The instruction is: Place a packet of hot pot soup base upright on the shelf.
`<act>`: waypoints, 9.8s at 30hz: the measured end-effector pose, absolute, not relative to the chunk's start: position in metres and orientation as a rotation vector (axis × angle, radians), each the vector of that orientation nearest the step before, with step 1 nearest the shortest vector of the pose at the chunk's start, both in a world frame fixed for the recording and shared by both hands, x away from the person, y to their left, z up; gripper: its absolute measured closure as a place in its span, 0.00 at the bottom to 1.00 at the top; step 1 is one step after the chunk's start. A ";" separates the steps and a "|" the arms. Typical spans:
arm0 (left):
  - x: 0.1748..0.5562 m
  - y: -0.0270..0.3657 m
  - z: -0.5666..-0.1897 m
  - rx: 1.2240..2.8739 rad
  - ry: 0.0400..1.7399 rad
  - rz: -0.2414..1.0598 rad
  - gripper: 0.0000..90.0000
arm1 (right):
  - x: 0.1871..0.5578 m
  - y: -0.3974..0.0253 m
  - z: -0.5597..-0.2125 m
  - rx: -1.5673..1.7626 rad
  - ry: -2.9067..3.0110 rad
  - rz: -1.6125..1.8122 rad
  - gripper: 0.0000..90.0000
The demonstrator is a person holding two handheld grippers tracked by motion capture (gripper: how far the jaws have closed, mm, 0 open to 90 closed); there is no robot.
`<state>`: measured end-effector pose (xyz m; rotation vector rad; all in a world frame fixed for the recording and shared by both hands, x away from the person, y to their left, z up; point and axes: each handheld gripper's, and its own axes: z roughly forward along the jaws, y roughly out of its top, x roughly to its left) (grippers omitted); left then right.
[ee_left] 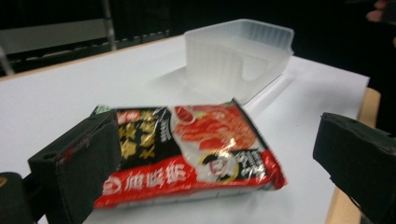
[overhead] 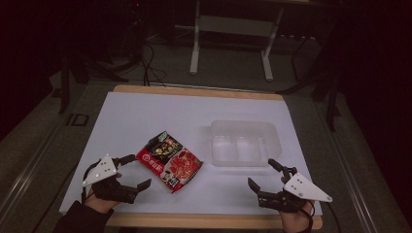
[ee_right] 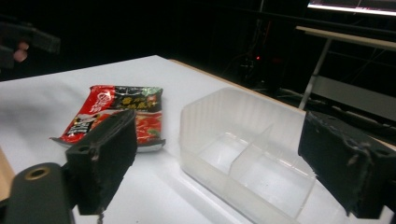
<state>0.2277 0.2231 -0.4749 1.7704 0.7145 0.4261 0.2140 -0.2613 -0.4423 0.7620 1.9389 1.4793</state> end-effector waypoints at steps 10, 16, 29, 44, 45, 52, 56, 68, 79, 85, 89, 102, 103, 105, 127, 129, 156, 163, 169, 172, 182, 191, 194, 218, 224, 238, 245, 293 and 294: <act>0.239 0.224 -0.457 1.775 0.693 0.471 0.02 | 0.208 -0.254 -0.437 0.730 1.931 1.443 0.17; 0.254 0.231 -0.449 1.758 0.724 0.482 0.02 | 0.205 -0.255 -0.434 0.720 1.894 1.476 0.12; 0.279 0.234 -0.452 1.799 0.784 0.484 0.03 | 0.206 -0.255 -0.434 0.713 1.892 1.512 0.12; 0.307 0.233 -0.464 1.829 0.954 0.472 0.14 | 0.207 -0.256 -0.434 0.737 1.899 1.534 0.12; 0.310 0.233 -0.466 1.839 0.964 0.459 0.16 | 0.207 -0.255 -0.434 0.739 1.899 1.526 0.12; 0.324 0.236 -0.480 1.862 1.061 0.423 0.22 | 0.208 -0.253 -0.434 0.764 1.875 1.534 0.12; 0.331 0.240 -0.493 1.887 1.106 0.396 0.25 | 0.208 -0.249 -0.435 0.754 1.898 1.510 0.12; 0.339 0.237 -0.515 1.956 1.175 0.352 0.44 | 0.209 -0.248 -0.437 0.763 1.924 1.503 0.15; 0.338 0.231 -0.525 2.034 1.199 0.356 0.64 | 0.210 -0.248 -0.438 0.776 1.937 1.498 0.16; 0.338 0.229 -0.527 2.055 1.180 0.359 0.69 | 0.210 -0.248 -0.438 0.782 1.939 1.498 0.16; 0.338 0.226 -0.528 2.067 1.178 0.348 0.75 | 0.211 -0.248 -0.438 0.779 1.942 1.503 0.16; 0.332 0.216 -0.523 2.069 1.193 0.409 0.98 | 0.213 -0.247 -0.440 0.797 1.953 1.503 0.17; 0.332 0.217 -0.522 2.054 1.204 0.404 0.98 | 0.213 -0.248 -0.440 0.800 1.947 1.503 0.17; 0.332 0.219 -0.518 2.026 1.209 0.391 0.98 | 0.213 -0.248 -0.440 0.804 1.945 1.508 0.17; 0.305 0.197 -0.457 1.955 1.020 0.530 0.98 | 0.213 -0.253 -0.437 0.830 1.912 1.526 0.17; 0.303 0.194 -0.452 1.967 0.995 0.548 0.98 | 0.213 -0.253 -0.436 0.830 1.913 1.527 0.17; 0.270 0.186 -0.385 1.901 0.745 0.685 0.97 | 0.214 -0.257 -0.429 0.832 1.898 1.547 0.21; 0.265 0.184 -0.366 1.883 0.669 0.658 0.98 | 0.217 -0.256 -0.418 0.819 1.914 1.559 0.23; 0.263 0.180 -0.353 1.869 0.623 0.639 0.98 | 0.224 -0.250 -0.401 0.788 1.943 1.592 0.25; 0.262 0.176 -0.350 1.863 0.598 0.644 0.97 | 0.229 -0.244 -0.392 0.762 1.953 1.642 0.25; 0.260 0.165 -0.342 1.844 0.534 0.598 0.98 | 0.243 -0.213 -0.355 0.615 1.999 1.756 0.32; 0.256 0.152 -0.338 1.857 0.477 0.574 0.98 | 0.264 -0.186 -0.338 0.563 2.104 1.787 0.32; 0.255 0.150 -0.338 1.851 0.465 0.563 0.98 | 0.273 -0.179 -0.337 0.563 2.165 1.792 0.32; 0.253 0.142 -0.337 1.822 0.428 0.502 0.97 | 0.280 -0.157 -0.339 0.575 2.353 1.727 0.83; 0.253 0.146 -0.336 1.788 0.420 0.481 0.96 | 0.273 -0.154 -0.331 0.564 2.334 1.705 0.84; 0.262 0.167 -0.334 1.683 0.497 0.435 0.48 | 0.273 -0.160 -0.320 0.624 2.270 1.672 0.84; 0.263 0.176 -0.347 1.678 0.535 0.384 0.34 | 0.275 -0.168 -0.304 0.671 2.173 1.675 0.84; 0.263 0.194 -0.479 1.705 0.684 0.397 0.00 | 0.319 -0.226 -0.323 1.105 1.623 1.282 0.84; 0.263 0.194 -0.480 1.703 0.681 0.398 0.00 | 0.320 -0.228 -0.324 1.113 1.623 1.276 0.84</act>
